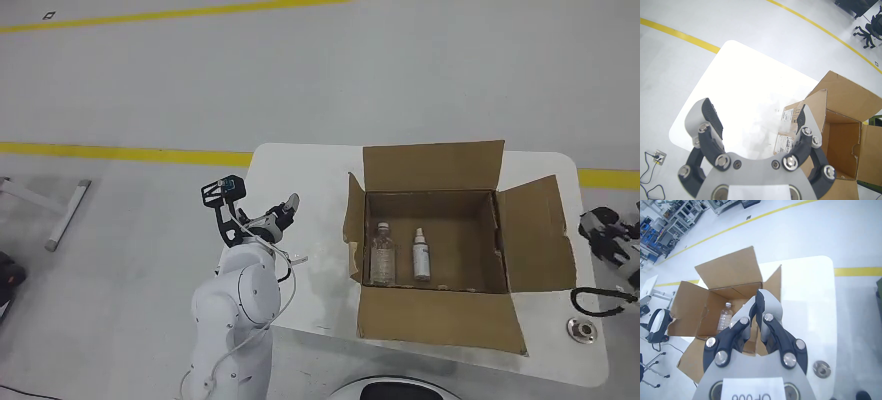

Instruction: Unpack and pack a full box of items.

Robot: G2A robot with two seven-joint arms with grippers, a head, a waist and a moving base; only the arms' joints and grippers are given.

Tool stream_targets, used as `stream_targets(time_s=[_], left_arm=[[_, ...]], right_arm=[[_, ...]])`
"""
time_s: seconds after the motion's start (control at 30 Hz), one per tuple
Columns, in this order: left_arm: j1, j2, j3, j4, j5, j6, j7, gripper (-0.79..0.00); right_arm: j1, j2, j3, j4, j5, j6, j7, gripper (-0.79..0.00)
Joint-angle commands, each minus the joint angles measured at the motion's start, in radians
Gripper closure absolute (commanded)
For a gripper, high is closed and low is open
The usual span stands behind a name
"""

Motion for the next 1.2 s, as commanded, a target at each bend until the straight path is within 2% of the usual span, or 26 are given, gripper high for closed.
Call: stream_targets(time_s=[0.0,0.17,0.3,0.4,0.9,1.07,1.17], left_arm=[[0.000,0.000,0.000,0.000,0.000,0.000,0.000,-0.785],[0.000,0.000,0.000,0.000,0.000,0.000,0.000,-0.785],[0.000,0.000,0.000,0.000,0.000,0.000,0.000,-0.785],[0.000,0.000,0.000,0.000,0.000,0.000,0.000,-0.785],[0.000,0.000,0.000,0.000,0.000,0.000,0.000,-0.785],[0.000,0.000,0.000,0.000,0.000,0.000,0.000,-0.785],[0.000,0.000,0.000,0.000,0.000,0.000,0.000,-0.785]], right_arm=[[-0.061,-0.005,0.065,0.000,0.027,-0.010,-0.004,0.000],[-0.169,-0.015,0.162,0.044,0.022,-0.045,0.004,0.000],[-0.219,-0.015,0.157,0.077,-0.048,-0.040,0.053,0.000],[-0.217,-0.015,0.114,0.098,-0.083,0.000,0.090,0.000],[-0.217,-0.015,0.114,0.098,-0.083,0.000,0.090,0.000],[-0.231,-0.007,0.081,0.116,-0.197,-0.128,0.071,0.000],[-0.228,-0.004,0.070,0.148,-0.242,-0.171,0.064,0.000]])
